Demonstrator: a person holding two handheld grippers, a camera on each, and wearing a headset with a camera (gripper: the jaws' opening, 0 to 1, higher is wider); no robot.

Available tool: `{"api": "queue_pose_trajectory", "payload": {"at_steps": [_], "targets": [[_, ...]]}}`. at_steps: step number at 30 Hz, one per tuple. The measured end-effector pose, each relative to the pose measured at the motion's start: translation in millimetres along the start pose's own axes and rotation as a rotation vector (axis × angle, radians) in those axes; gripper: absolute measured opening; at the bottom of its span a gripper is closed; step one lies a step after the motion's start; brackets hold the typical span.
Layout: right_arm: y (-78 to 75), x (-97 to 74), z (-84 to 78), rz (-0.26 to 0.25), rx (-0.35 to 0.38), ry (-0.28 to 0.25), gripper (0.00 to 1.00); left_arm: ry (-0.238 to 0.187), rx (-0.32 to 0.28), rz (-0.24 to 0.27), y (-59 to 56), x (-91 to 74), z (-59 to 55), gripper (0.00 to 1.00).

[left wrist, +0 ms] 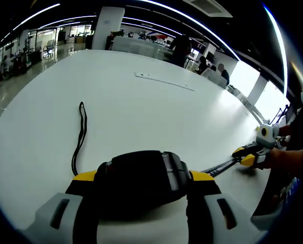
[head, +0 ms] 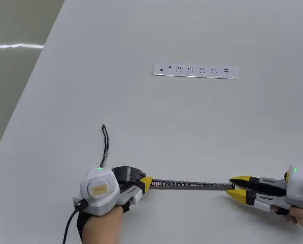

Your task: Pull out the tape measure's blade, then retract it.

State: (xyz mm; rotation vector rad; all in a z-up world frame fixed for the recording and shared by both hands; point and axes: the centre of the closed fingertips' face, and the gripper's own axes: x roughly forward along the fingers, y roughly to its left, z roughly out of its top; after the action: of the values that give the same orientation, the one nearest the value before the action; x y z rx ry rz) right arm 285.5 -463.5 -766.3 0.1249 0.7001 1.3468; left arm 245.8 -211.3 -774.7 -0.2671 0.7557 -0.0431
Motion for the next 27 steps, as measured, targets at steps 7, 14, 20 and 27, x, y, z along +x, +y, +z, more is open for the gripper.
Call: {"api": "queue_pose_trajectory", "payload": {"at_steps": [7,14,20,27], "targets": [[-0.6,0.5,-0.4,0.03,0.027,0.002,0.21,0.002,0.007,0.001,0.0,0.4,-0.6,0.67],[0.4,0.2,-1.7,0.043,0.004,0.014,0.18,0.002,0.012,0.001,-0.2,0.3,-0.8,0.67],[0.9,0.0,-3.0,0.048,-0.009,0.014,0.17,0.003,0.017,0.002,-0.4,0.2,-0.9,0.67],[3.1,-1.3,-3.5,0.052,-0.074,0.016,0.16,0.003,0.018,0.002,-0.2,0.2,-1.0,0.67]]}}
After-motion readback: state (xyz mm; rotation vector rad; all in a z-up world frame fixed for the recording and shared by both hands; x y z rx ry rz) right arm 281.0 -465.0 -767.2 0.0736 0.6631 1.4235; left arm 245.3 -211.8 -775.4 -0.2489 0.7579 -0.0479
